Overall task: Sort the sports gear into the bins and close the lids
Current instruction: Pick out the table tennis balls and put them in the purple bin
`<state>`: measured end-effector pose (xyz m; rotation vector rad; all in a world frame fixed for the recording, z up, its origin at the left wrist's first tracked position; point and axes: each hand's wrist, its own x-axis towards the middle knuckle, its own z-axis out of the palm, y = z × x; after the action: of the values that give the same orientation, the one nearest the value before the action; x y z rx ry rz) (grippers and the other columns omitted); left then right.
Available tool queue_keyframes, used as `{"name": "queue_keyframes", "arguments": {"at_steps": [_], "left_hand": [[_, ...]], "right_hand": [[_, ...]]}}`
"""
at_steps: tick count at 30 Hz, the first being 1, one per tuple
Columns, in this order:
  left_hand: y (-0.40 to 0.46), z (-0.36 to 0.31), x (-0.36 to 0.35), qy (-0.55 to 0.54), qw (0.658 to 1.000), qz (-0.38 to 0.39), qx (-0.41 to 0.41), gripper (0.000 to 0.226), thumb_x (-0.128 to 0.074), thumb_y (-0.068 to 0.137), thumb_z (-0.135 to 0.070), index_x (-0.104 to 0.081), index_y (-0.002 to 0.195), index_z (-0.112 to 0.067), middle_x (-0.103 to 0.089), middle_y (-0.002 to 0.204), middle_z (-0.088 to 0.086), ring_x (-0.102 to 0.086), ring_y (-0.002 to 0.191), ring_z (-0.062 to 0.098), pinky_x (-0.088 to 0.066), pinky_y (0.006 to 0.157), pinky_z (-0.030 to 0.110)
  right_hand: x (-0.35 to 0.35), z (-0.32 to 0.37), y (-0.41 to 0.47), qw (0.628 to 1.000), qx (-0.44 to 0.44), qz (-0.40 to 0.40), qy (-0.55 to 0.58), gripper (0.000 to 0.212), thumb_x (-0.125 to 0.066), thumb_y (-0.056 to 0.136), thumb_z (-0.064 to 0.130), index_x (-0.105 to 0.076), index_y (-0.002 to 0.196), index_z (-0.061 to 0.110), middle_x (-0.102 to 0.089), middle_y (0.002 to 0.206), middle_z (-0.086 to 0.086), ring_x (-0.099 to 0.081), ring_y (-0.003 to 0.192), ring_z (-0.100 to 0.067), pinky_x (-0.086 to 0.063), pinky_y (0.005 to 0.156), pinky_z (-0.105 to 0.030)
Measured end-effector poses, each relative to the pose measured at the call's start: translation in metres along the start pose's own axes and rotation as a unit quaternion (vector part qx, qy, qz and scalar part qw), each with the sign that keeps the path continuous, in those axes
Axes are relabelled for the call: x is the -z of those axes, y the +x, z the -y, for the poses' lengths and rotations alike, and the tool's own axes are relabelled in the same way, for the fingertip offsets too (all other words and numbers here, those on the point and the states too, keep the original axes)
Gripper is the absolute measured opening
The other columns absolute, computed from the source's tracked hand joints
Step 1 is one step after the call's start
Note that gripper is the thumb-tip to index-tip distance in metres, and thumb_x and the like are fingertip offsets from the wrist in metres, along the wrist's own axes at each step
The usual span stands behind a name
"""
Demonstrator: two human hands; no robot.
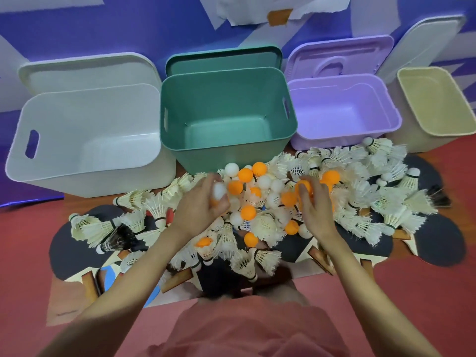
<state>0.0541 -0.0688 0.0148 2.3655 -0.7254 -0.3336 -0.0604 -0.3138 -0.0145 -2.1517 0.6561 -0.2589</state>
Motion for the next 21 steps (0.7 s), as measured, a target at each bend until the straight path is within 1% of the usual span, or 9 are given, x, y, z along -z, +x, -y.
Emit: {"name": "queue_keyframes", "arguments": {"at_steps": [2, 3, 6, 9, 11, 13, 16, 19, 21], "left_hand": [[0.019, -0.025, -0.002, -0.006, 0.999, -0.003, -0.054, 0.038, -0.053, 0.088, -0.040, -0.052, 0.120, -0.019, -0.060, 0.104, 0.001, -0.057, 0.085, 0.021, -0.048, 0.068, 0.035], [0.031, -0.038, -0.003, -0.003, 0.997, -0.006, -0.072, 0.041, -0.048, 0.087, -0.044, -0.053, 0.120, -0.020, -0.059, 0.107, 0.002, -0.057, 0.088, 0.021, -0.049, 0.070, 0.036], [0.072, -0.076, -0.008, 0.004, 0.997, -0.016, -0.079, 0.044, -0.041, 0.084, -0.050, -0.052, 0.118, -0.025, -0.056, 0.105, 0.001, -0.057, 0.089, 0.022, -0.049, 0.074, 0.038], [0.115, -0.118, -0.016, 0.017, 0.992, -0.028, -0.119, 0.041, -0.042, 0.085, -0.050, -0.050, 0.118, -0.028, -0.054, 0.104, 0.002, -0.056, 0.092, 0.022, -0.049, 0.076, 0.040], [0.147, -0.144, -0.025, 0.029, 0.989, -0.014, -0.146, 0.040, -0.044, 0.087, -0.045, -0.049, 0.121, -0.025, -0.052, 0.105, 0.004, -0.055, 0.095, 0.025, -0.049, 0.077, 0.042], [0.184, -0.167, -0.037, 0.059, 0.988, 0.018, -0.144, 0.040, -0.048, 0.089, -0.036, -0.048, 0.126, -0.021, -0.048, 0.110, 0.008, -0.055, 0.096, 0.031, -0.049, 0.080, 0.045], [0.239, -0.192, -0.057, 0.130, 0.980, 0.071, -0.135, 0.038, -0.049, 0.093, -0.024, -0.046, 0.131, -0.017, -0.044, 0.116, 0.015, -0.056, 0.094, 0.038, -0.048, 0.082, 0.045], [0.282, -0.195, -0.084, 0.198, 0.969, 0.112, -0.098, 0.036, -0.045, 0.095, -0.023, -0.045, 0.130, -0.016, -0.045, 0.120, 0.019, -0.055, 0.101, 0.041, -0.046, 0.085, 0.046], [0.302, -0.186, -0.103, 0.196, 0.968, 0.146, -0.055, 0.036, -0.050, 0.092, -0.024, -0.048, 0.127, -0.018, -0.048, 0.123, 0.017, -0.052, 0.109, 0.038, -0.045, 0.089, 0.044]], "right_hand": [[0.016, -0.008, 0.013, 1.000, 0.000, -0.030, -0.002, 0.026, -0.040, 0.101, 0.029, -0.051, 0.122, 0.018, -0.055, 0.108, -0.009, -0.045, 0.101, -0.015, -0.029, 0.070, -0.011], [0.025, -0.012, 0.021, 0.999, -0.003, -0.044, -0.002, 0.028, -0.040, 0.101, 0.030, -0.051, 0.122, 0.017, -0.055, 0.109, -0.009, -0.045, 0.102, -0.016, -0.028, 0.072, -0.014], [0.051, -0.022, 0.049, 0.997, -0.001, -0.077, -0.003, 0.031, -0.040, 0.100, 0.033, -0.052, 0.123, 0.015, -0.056, 0.110, -0.008, -0.046, 0.103, -0.015, -0.029, 0.079, -0.020], [0.079, -0.032, 0.086, 0.996, 0.021, -0.090, 0.006, 0.034, -0.040, 0.099, 0.036, -0.052, 0.122, 0.015, -0.056, 0.108, -0.010, -0.048, 0.099, -0.019, -0.032, 0.077, -0.023], [0.096, -0.038, 0.115, 0.995, 0.030, -0.092, 0.000, 0.036, -0.042, 0.098, 0.037, -0.050, 0.124, 0.013, -0.052, 0.110, -0.013, -0.047, 0.094, -0.020, -0.031, 0.074, -0.022], [0.110, -0.044, 0.145, 0.996, 0.032, -0.082, -0.021, 0.034, -0.046, 0.099, 0.030, -0.049, 0.126, 0.010, -0.047, 0.111, -0.018, -0.044, 0.085, -0.022, -0.027, 0.067, -0.023], [0.125, -0.052, 0.191, 0.996, 0.019, -0.064, -0.059, 0.035, -0.048, 0.098, 0.024, -0.046, 0.130, 0.009, -0.043, 0.117, -0.021, -0.046, 0.080, -0.027, -0.026, 0.065, -0.025], [0.128, -0.066, 0.231, 0.995, -0.005, -0.042, -0.091, 0.036, -0.050, 0.097, 0.021, -0.045, 0.130, 0.007, -0.042, 0.120, -0.023, -0.052, 0.087, -0.036, -0.031, 0.068, -0.028], [0.124, -0.077, 0.250, 0.994, -0.034, -0.018, -0.104, 0.036, -0.052, 0.095, 0.020, -0.046, 0.128, 0.006, -0.041, 0.119, -0.024, -0.054, 0.087, -0.041, -0.037, 0.072, -0.033]]}}
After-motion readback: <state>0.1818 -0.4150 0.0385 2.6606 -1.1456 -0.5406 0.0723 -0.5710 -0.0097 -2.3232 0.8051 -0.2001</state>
